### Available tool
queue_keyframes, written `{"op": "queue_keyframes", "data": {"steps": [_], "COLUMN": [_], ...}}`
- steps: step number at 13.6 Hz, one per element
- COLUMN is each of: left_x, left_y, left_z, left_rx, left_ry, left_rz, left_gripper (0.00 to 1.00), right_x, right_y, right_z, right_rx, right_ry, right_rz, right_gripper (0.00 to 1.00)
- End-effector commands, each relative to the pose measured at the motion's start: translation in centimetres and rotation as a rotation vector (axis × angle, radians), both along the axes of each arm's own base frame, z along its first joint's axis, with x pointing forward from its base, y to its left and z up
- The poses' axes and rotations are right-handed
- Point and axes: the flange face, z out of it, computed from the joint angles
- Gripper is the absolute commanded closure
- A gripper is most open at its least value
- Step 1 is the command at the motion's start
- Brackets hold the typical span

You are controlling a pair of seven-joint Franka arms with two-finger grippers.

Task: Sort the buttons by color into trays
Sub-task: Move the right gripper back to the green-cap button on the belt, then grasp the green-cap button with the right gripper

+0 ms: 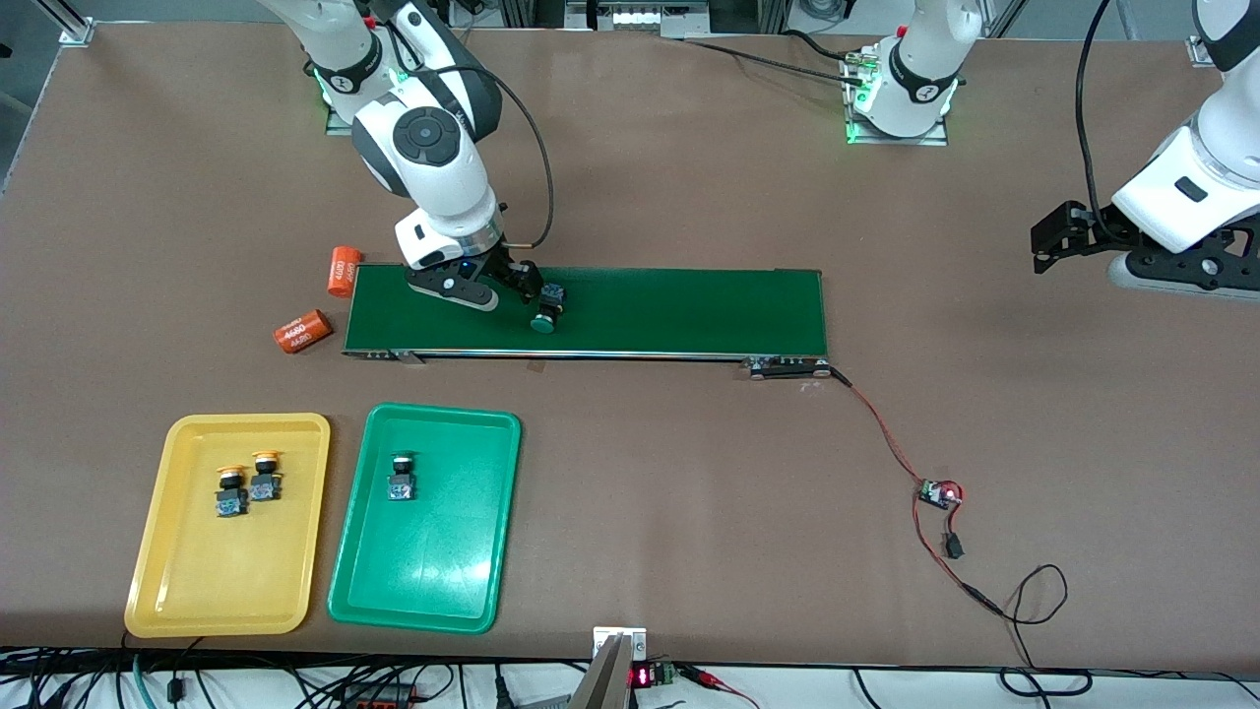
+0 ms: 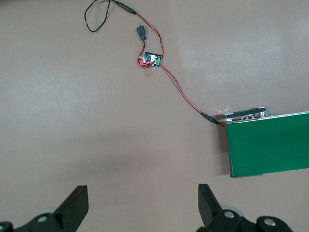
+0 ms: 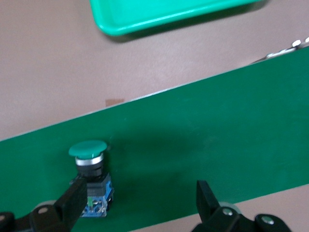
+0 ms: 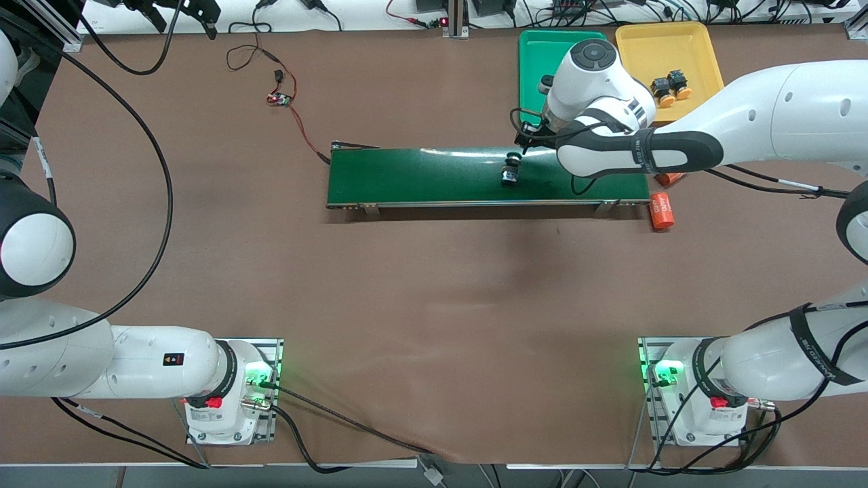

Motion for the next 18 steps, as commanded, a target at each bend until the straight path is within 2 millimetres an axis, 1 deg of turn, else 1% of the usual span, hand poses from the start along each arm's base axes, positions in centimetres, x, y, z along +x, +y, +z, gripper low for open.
{"op": "queue_keyframes", "data": {"steps": [1,3,5,7,13,15,17,18], "left_x": [-0.3,-0.5,-0.5,-0.4,-0.3,-0.4,-0.6,-0.9], "left_y": [-0.1,0.0,0.1,0.0,0.1,-0.2,-0.3,-0.3], "left_z": [0.8,1.0,1.1,1.1,1.4,1.3,1.6,1.7], "left_rx": [-0.003,0.000,0.002,0.004,-0.002,-0.008,-0.007,-0.007], "left_ry": [0.007,0.016,0.012,0.014,0.005,0.007,0.007,0.019], "left_rz": [-0.014,-0.015,-0.012,-0.015,-0.010,-0.012,-0.014,-0.013], "left_gripper": [0.00,0.00,0.00,0.00,0.00,0.00,0.00,0.00], "right_x": [-0.6,-0.9,-1.1,-1.1,-0.2,0.4,1.0,1.2], "right_y": [1.6,1.8,2.0,2.0,1.5,0.9,-0.1,-0.4], "right_z": [-1.4,-1.8,-1.9,-2.5,-4.7,-4.9,-5.1,-5.4], "right_rx": [-0.010,-0.016,-0.017,-0.016,0.018,0.015,0.000,-0.001], "right_ry": [-0.001,0.007,0.009,0.017,0.005,0.001,-0.005,0.000], "right_rz": [0.114,0.172,0.178,0.178,0.182,0.180,0.210,0.213], "right_gripper": [0.00,0.00,0.00,0.00,0.00,0.12,0.34,0.48]}}
